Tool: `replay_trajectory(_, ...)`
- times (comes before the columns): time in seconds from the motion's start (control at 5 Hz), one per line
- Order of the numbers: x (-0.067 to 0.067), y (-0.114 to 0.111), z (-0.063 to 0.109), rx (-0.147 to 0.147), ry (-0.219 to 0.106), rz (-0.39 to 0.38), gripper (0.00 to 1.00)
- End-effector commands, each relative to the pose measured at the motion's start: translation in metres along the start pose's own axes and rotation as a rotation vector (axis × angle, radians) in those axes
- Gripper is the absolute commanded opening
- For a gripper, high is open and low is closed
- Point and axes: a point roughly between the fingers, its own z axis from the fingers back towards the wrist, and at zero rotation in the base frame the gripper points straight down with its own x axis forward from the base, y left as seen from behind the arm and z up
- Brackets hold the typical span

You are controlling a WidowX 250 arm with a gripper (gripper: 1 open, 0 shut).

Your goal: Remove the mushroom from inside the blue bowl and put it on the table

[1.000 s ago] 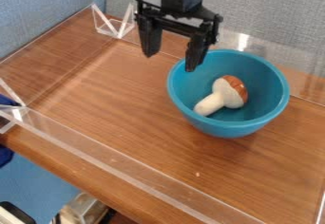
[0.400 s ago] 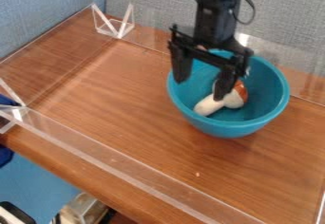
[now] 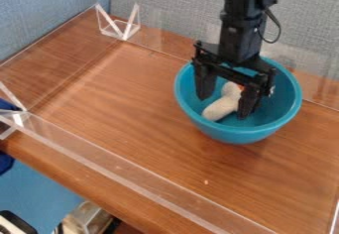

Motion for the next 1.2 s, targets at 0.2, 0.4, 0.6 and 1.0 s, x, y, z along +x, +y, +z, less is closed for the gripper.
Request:
replay_trajectory(0.2, 0.017, 0.002, 0.002, -0.003, -0.039, -0.014, 0.00)
replay_trajectory(0.4, 0.017, 0.004, -0.001, -0.005, -0.035, -0.013, 0.00)
replay_trajectory(0.6, 0.018, 0.007, -0.005, -0.010, -0.036, -0.011, 0.00)
replay_trajectory(1.0, 0.024, 0.014, -0.019, -0.011, -0.025, -0.009, 0.00)
